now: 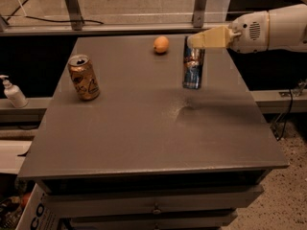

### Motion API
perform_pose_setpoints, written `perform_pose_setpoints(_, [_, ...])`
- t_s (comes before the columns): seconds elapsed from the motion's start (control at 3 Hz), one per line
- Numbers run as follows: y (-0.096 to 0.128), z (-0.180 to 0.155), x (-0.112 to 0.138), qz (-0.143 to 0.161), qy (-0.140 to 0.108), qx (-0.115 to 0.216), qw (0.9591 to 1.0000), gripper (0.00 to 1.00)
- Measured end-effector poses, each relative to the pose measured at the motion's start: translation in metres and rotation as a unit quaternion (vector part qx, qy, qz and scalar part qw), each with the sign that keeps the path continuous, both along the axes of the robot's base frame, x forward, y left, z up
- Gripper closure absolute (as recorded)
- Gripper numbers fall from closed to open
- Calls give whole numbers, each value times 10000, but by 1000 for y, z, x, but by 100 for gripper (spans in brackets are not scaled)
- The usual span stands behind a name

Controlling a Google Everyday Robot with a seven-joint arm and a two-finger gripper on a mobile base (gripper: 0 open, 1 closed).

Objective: Place redbull can upright

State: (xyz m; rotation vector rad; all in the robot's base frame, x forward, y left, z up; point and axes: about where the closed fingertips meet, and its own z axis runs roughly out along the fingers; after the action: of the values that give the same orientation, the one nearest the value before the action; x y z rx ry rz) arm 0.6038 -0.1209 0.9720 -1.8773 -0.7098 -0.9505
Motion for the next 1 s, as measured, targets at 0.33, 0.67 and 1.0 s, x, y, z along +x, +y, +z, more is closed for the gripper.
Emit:
perform_pose_setpoints(0.33, [6, 2, -6, 472, -528, 113, 9974, 100])
perform_pose_setpoints(0.67, [6, -1, -14, 835, -954, 168, 9918, 100])
perform_pose_setpoints(1.0, [4, -6, -23, 1120, -1271, 122, 9855, 100])
